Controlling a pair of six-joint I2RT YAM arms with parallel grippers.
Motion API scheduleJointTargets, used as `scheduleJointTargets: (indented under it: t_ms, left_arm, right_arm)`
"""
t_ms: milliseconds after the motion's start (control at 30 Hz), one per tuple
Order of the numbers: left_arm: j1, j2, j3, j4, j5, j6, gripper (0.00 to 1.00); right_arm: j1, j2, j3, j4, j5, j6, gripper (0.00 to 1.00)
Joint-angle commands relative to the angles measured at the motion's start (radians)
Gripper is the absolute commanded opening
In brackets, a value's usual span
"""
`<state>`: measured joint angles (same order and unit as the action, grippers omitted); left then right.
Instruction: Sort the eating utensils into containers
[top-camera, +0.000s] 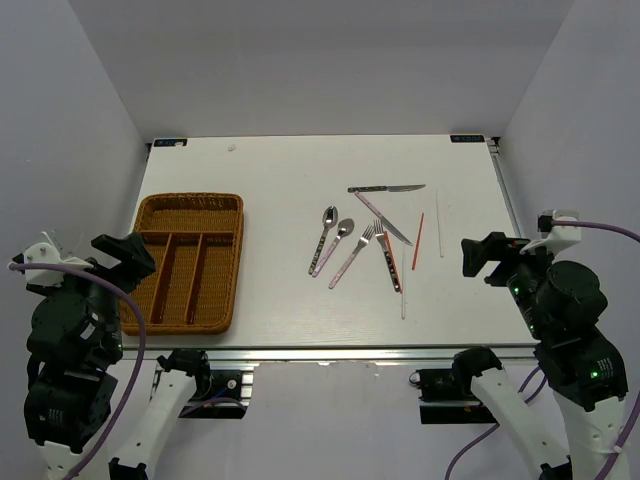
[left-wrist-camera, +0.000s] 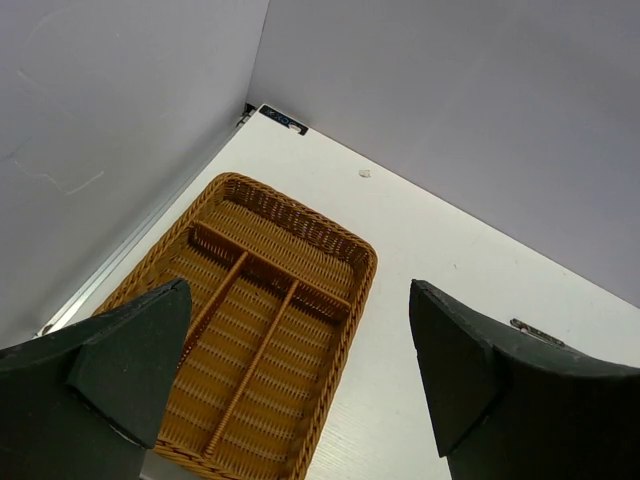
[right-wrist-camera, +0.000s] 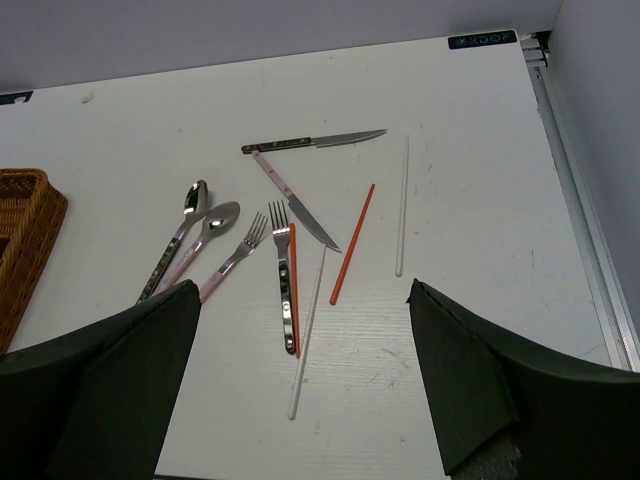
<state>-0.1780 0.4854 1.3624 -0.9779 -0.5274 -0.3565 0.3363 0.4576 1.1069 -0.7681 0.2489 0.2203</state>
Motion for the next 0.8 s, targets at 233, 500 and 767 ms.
scheduleJointTargets:
  t_ms: [233,500,767]
  left_arm:
    - [0.003,0.010,-0.034,0.019,0.017,-0.002,0.98]
    - [0.003,0.005,-0.155,0.074,0.063,-0.033,0.98]
    - [0.003,0.009,-0.252,0.119,0.101,-0.056,0.98]
  right_arm:
    - [0.007,0.044,-0.016,0.035,-0.074,0.019,0.89]
    - [0.006,0.262,-0.096,0.102,-0.295,0.166,0.89]
    - [0.007,0.389,-0.186,0.182,-0.074,0.163,0.89]
